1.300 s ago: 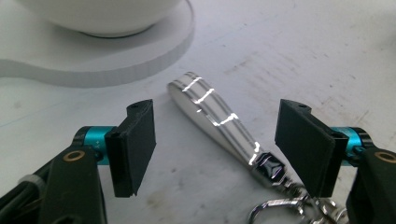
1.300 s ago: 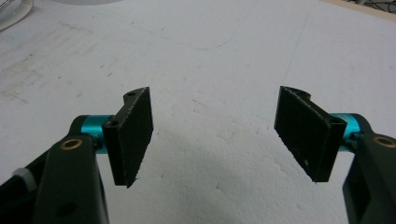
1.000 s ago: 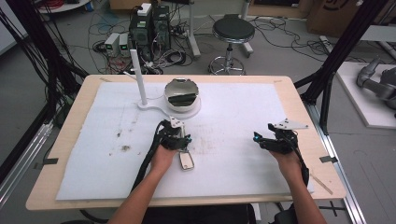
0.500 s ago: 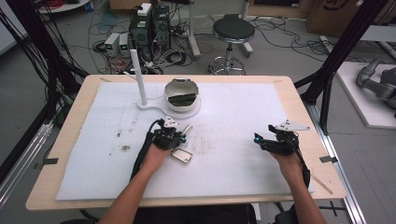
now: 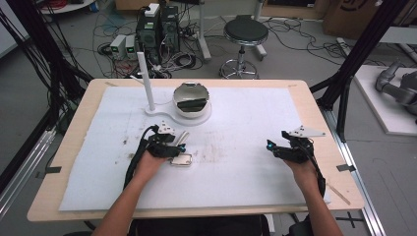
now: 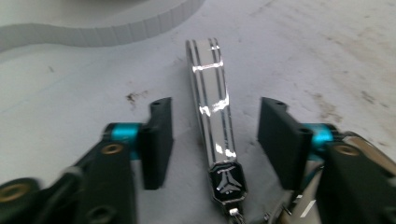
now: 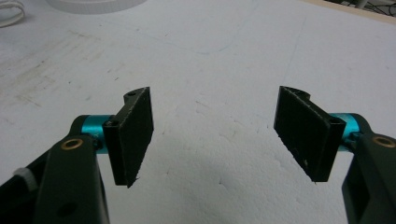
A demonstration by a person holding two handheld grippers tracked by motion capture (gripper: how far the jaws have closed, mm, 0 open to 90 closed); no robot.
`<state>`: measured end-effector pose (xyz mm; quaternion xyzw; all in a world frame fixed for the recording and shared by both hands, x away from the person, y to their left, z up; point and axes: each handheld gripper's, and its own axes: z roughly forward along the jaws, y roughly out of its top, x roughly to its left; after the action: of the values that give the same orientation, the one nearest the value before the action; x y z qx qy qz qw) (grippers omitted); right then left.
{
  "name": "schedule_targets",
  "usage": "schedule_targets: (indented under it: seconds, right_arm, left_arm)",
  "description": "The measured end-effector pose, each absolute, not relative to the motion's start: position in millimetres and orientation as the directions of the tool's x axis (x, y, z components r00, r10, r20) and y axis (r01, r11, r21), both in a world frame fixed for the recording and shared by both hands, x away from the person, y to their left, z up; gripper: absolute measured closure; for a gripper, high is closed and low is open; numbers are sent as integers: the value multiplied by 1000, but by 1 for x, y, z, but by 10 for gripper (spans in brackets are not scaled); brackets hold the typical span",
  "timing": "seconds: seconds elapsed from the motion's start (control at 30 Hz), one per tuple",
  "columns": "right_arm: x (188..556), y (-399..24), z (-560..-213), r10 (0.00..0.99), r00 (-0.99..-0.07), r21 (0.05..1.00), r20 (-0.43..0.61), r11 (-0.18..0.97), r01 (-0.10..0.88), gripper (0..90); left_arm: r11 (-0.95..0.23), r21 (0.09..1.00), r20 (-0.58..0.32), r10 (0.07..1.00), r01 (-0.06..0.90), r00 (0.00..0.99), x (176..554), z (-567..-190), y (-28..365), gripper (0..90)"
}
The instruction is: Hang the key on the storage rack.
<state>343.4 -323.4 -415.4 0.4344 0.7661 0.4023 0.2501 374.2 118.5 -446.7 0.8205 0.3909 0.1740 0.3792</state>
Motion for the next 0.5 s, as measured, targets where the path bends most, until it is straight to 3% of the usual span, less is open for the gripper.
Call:
schedule_targets:
  seconds: [0.1, 0.17, 0.23, 0.37, 0.5]
  right_arm:
    - [344, -323, -414, 871, -490, 839, -24, 284, 464, 289]
    - [344, -322, -414, 868, -496, 840, -25, 288, 461, 289]
    - [345, -320, -415, 867, -499, 837, -25, 290, 464, 289]
    - [345, -320, -415, 867, -497, 838, -18, 284, 465, 289]
    - [346, -320, -414, 867, -499, 842, -17, 281, 461, 289]
  left_arm:
    - [-408, 759, -3, 777, 507, 629, 377, -449, 115, 342]
    - [-400, 762, -10, 779, 509, 627, 377, -449, 116, 344]
    - [-413, 762, 6, 775, 498, 632, 376, -449, 116, 435]
    - [-432, 768, 14, 748, 472, 663, 374, -448, 112, 706]
    - [-415, 766, -15, 751, 490, 661, 376, -448, 114, 746]
